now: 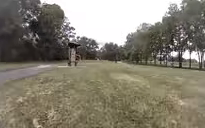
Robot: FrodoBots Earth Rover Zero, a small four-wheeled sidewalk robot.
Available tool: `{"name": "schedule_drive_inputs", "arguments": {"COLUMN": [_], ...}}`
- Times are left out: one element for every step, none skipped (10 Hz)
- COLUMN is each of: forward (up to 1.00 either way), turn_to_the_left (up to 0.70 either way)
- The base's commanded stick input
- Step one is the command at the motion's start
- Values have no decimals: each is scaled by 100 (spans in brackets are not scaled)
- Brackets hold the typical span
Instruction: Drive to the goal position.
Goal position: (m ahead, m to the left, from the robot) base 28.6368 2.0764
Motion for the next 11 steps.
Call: {"name": "schedule_drive_inputs", "arguments": {"forward": [70, 70, 70, 70, 70, 70, 70, 70, 70, 70, 70], "turn_to_the_left": [0, 0, 0, 0, 0, 0, 0, 0, 0, 0, 0]}}
